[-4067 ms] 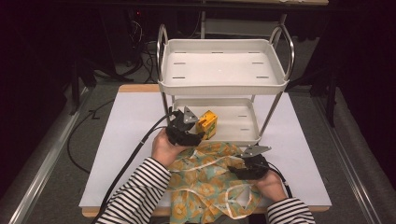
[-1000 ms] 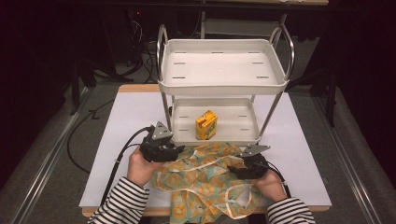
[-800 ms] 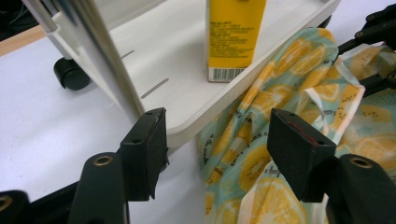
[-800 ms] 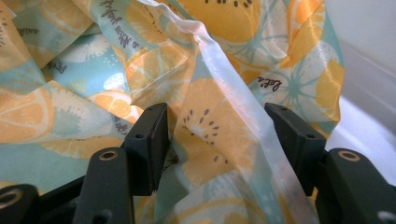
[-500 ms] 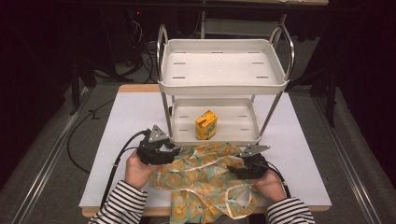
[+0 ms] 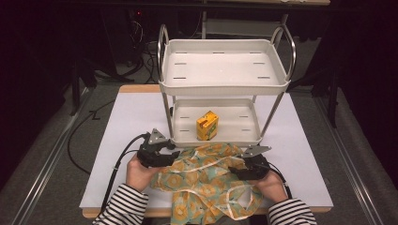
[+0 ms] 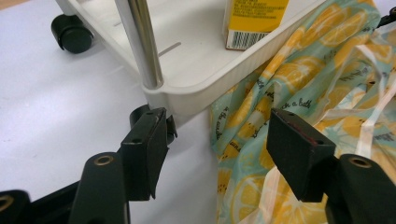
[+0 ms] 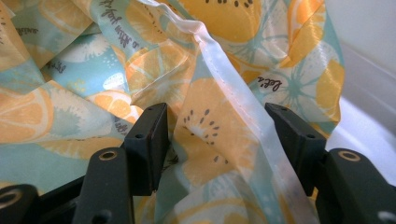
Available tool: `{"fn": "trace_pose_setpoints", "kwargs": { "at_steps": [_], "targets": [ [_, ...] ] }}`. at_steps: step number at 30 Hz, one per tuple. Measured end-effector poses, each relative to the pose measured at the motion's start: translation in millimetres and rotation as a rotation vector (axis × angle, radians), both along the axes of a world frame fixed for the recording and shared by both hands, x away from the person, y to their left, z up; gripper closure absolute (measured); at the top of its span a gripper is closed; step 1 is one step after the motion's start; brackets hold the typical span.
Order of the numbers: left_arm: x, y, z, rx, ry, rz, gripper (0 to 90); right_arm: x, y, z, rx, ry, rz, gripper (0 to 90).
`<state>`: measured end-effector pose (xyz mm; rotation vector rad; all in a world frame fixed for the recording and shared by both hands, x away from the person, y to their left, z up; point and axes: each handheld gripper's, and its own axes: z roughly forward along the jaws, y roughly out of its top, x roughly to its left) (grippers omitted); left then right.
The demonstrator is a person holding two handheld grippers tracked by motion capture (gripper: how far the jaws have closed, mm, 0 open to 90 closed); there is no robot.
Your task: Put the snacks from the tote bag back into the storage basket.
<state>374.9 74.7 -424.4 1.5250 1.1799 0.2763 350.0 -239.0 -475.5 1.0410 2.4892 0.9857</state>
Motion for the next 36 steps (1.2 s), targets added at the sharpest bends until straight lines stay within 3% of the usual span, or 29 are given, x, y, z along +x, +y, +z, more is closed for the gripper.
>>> {"fn": "trace_pose_setpoints", "kwargs": {
  "at_steps": [12,23,36],
  "targets": [
    [2.7,-1.4,-10.0,0.020,0.011,0.007,38.7,0.4,1.6,0.1,-0.003,-0.005,-0.005,42.7],
    [7.4,1.0,-20.5,0.029,0.039,0.022,38.7,2.6,2.1,6.4,-0.023,0.036,-0.018,46.1],
    [8.5,3.2,-27.8,0.050,0.058,0.028,38.1,-3.3,-12.1,22.8,0.048,0.039,-0.032,48.2]
  ]
}}
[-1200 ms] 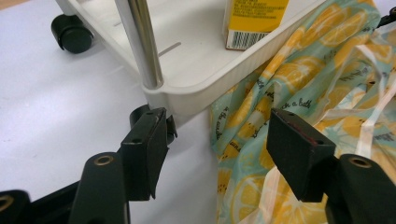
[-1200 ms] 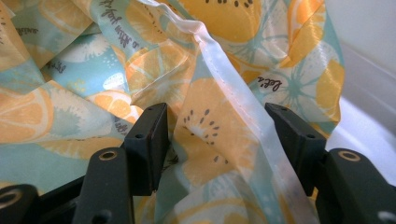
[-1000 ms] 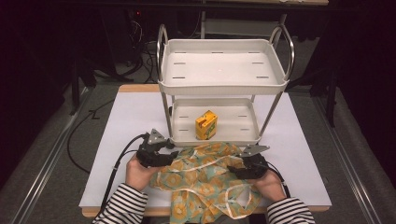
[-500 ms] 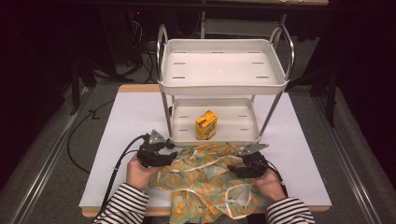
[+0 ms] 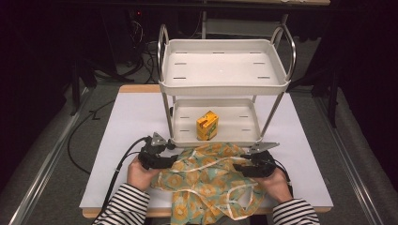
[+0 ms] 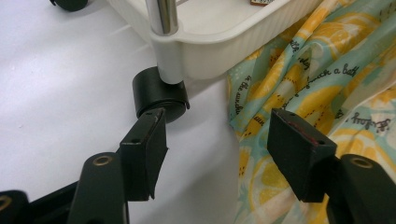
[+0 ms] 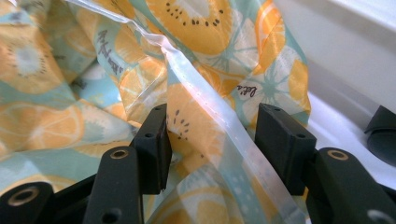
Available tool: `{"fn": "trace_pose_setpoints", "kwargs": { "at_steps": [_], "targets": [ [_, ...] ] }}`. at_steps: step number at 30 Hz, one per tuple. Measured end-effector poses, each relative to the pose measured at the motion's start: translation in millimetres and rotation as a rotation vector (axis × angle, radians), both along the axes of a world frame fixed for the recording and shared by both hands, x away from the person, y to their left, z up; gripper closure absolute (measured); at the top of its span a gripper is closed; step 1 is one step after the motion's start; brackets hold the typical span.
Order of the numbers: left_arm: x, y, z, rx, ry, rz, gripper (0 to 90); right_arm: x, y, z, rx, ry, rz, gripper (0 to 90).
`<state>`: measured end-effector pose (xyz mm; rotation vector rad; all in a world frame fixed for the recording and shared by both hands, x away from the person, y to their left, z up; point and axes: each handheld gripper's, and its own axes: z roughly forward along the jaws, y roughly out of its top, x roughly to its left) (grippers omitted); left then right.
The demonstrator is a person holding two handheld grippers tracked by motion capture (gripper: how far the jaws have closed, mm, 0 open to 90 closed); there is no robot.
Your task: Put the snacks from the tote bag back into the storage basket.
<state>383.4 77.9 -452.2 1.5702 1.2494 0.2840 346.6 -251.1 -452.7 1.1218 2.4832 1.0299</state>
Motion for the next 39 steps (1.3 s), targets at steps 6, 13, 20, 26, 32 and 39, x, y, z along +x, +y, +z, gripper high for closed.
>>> {"fn": "trace_pose_setpoints", "kwargs": {
  "at_steps": [6,13,20,26,32,39],
  "targets": [
    [-2.0,-0.4,-0.1,0.008,0.005,-0.007,37.9,-4.4,-5.6,5.1,0.032,-0.001,0.001,47.0],
    [-1.9,-0.7,-2.6,0.017,0.012,-0.006,37.8,-12.5,-17.9,16.6,0.108,-0.033,-0.010,44.7],
    [-1.9,0.6,-3.4,0.020,0.014,-0.004,37.8,-15.4,-28.4,21.7,0.164,-0.057,-0.021,42.9],
    [-0.9,1.6,-8.5,0.033,0.024,0.003,37.8,-18.8,-36.4,25.7,0.217,-0.085,0.018,38.0],
    [1.9,4.8,-11.4,0.039,0.031,0.017,37.9,-22.7,-47.3,29.3,0.262,-0.105,-0.004,36.9],
    [1.7,10.3,-8.7,0.032,0.014,0.032,37.9,-21.8,-61.7,28.3,0.226,-0.125,-0.125,49.2]
  ]
}}
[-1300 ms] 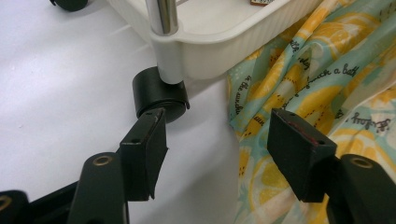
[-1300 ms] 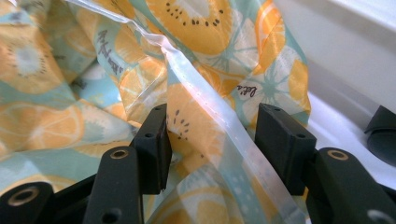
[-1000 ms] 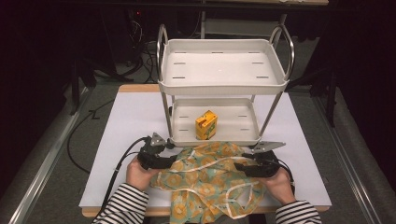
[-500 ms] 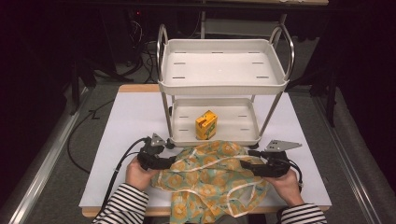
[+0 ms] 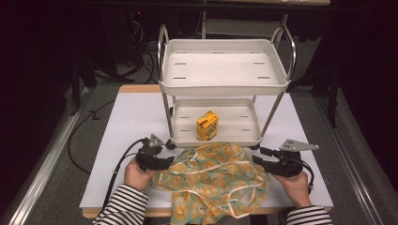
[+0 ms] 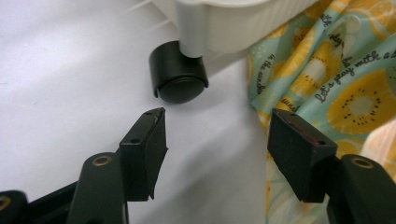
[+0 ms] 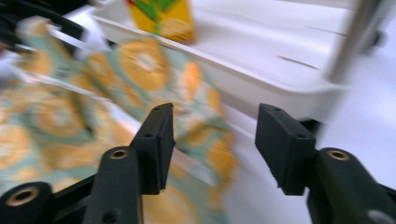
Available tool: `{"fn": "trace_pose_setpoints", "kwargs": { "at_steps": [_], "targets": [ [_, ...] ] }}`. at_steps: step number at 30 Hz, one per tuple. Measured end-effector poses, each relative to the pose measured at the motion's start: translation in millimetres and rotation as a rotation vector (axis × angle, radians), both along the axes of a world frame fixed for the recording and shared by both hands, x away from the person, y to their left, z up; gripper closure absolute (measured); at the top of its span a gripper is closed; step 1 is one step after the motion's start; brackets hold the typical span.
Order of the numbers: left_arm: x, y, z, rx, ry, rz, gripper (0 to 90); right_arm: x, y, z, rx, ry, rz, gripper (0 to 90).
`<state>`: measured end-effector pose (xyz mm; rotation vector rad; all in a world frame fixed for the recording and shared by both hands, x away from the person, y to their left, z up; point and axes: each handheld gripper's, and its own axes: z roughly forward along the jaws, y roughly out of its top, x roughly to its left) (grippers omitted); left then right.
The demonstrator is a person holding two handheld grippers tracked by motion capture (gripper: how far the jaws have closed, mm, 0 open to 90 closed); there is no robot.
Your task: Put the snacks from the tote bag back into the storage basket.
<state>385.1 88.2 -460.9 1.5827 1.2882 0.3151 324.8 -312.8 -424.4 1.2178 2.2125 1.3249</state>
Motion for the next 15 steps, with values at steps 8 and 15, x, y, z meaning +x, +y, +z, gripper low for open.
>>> {"fn": "trace_pose_setpoints", "kwargs": {
  "at_steps": [8,15],
  "targets": [
    [3.5,7.1,3.0,-0.018,-0.017,0.028,37.9,0.8,-21.1,-12.5,-0.058,0.035,-0.126,57.3],
    [8.4,12.8,3.0,-0.021,-0.024,0.051,37.9,9.5,-20.7,-22.3,-0.126,0.093,-0.162,57.3]
  ]
}}
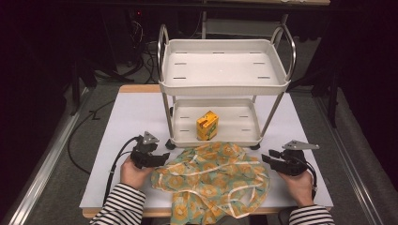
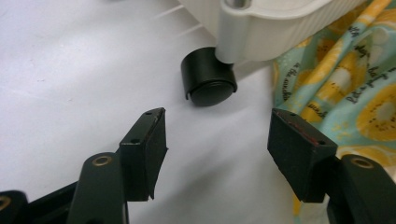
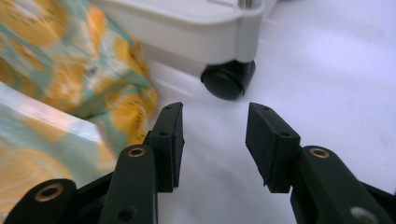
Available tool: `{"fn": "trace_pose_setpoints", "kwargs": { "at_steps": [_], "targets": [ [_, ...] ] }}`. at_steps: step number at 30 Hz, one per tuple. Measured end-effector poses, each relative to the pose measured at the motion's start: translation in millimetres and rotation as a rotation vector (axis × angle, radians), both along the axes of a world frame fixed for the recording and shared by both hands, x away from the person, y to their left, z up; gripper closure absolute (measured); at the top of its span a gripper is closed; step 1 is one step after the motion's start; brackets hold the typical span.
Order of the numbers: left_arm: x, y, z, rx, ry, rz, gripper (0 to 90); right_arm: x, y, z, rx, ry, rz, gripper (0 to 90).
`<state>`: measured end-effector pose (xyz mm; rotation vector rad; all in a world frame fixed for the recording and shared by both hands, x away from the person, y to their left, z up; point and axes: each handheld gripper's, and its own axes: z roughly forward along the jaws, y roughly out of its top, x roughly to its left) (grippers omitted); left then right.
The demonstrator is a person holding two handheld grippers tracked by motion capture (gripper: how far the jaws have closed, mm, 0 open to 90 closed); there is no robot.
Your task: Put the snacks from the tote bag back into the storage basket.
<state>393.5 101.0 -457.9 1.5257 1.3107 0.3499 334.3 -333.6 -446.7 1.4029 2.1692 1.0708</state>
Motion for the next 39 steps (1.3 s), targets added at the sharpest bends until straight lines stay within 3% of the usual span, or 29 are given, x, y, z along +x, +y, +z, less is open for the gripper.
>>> {"fn": "trace_pose_setpoints", "kwargs": {
  "at_steps": [5,16,20,39],
  "targets": [
    [5.6,5.8,-2.8,-0.004,0.006,0.022,38.0,5.3,3.2,-6.2,-0.044,0.043,-0.015,56.5],
    [10.4,16.2,-11.3,-0.010,0.021,0.075,38.1,8.4,10.0,-16.6,-0.151,0.079,-0.022,53.6],
    [9.9,14.7,-16.3,0.044,0.014,0.079,38.1,7.9,8.6,-18.0,-0.152,0.084,-0.027,51.7],
    [11.7,15.0,-21.3,0.032,0.055,0.092,37.6,4.3,7.2,-19.5,-0.150,0.085,-0.025,47.6]
  ]
}}
